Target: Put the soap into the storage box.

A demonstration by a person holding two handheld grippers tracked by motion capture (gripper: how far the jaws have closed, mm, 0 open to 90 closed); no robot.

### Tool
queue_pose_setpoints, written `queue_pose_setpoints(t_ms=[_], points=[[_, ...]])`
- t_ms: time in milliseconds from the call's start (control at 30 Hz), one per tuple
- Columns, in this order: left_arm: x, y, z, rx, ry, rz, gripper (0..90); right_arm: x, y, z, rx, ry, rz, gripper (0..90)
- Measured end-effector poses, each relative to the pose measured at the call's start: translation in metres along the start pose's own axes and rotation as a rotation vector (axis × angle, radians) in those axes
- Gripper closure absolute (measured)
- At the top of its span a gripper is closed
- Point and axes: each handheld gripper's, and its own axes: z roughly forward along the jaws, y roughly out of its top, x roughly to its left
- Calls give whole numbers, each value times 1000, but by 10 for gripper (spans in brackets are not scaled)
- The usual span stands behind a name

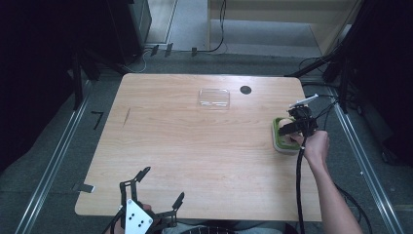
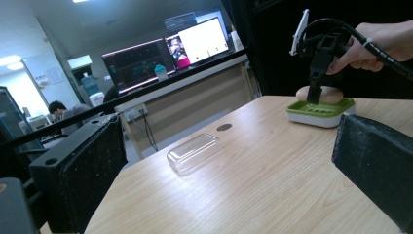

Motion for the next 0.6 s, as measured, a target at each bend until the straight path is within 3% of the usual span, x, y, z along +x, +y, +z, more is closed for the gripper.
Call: queue_pose_setpoints(t_ms=[467,600], points=[[0,0,0,-1,0,-1,0,-8,4,16,-16,18,70,335],[0,0,0,-1,0,-2,0,-8,5,19,-26,3,82,335]])
